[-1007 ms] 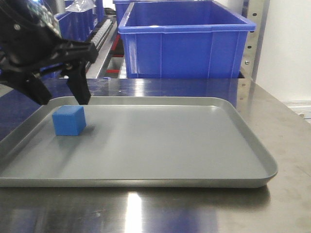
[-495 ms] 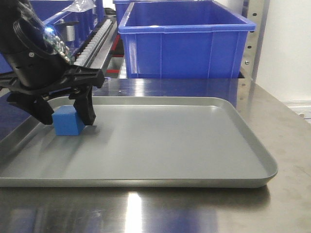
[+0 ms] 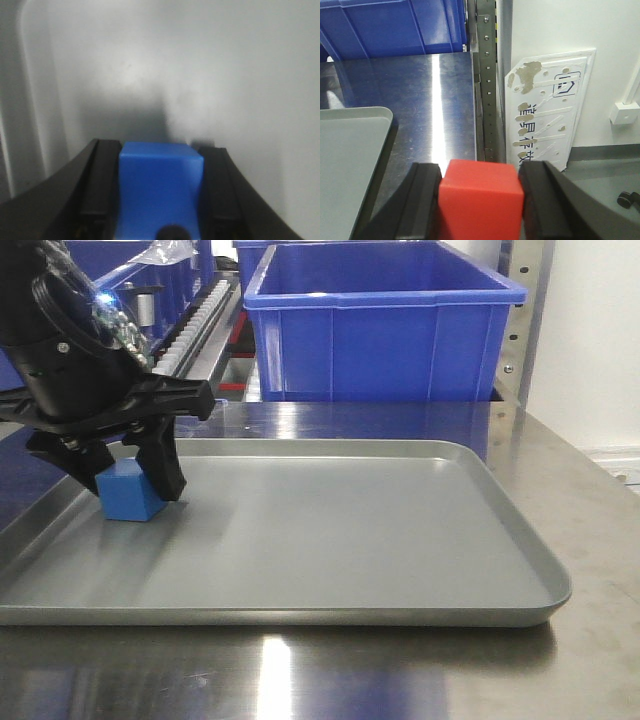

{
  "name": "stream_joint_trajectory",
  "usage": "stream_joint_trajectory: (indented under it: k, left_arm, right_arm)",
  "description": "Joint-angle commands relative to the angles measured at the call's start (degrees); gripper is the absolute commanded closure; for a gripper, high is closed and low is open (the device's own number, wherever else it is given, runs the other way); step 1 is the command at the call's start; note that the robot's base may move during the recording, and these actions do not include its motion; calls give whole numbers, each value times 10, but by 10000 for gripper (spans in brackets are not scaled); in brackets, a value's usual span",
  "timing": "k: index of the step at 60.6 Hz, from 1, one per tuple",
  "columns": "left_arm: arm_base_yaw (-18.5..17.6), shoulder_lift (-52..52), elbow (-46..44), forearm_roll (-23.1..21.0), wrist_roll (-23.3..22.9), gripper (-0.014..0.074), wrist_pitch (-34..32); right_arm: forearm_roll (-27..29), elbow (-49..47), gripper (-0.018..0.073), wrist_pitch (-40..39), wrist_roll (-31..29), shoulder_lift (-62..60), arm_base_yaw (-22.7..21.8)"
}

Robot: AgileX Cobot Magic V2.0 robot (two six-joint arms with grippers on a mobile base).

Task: Sort and place red and blue blocks on shelf
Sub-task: 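Lift the blue cube off the tray with the left gripper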

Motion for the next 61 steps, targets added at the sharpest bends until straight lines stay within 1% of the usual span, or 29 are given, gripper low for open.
stream_joint_trajectory:
  k: [1, 9, 16, 26, 37, 43, 47, 61]
  left_arm:
    - [-4, -42, -18, 6, -3, 463, -3]
    - [-2, -84, -18, 35, -2, 463, 0]
    - [11, -133, -18, 40, -2, 463, 0]
    - [55, -225, -17, 40, -2, 463, 0]
    - [125, -342, 17, 46, -1, 463, -9]
    - [161, -411, 64, 61, -1, 463, -23]
    - [177, -455, 101, 65, -1, 463, -36]
    - [207, -597, 256, 64, -1, 463, -78]
  right_arm:
    - [-7, -16, 503, -53, -4, 3, -4]
    - [-7, -16, 503, -53, -4, 3, -4]
    - [-7, -16, 503, -53, -4, 3, -4]
    - [-7, -16, 503, -53, -4, 3, -4]
    - [-7, -16, 503, -53, -4, 3, -4]
    - [-7, -16, 503, -53, -4, 3, -4]
    - [-7, -16, 503, -53, -4, 3, -4]
    - [-7, -16, 503, -53, -4, 3, -4]
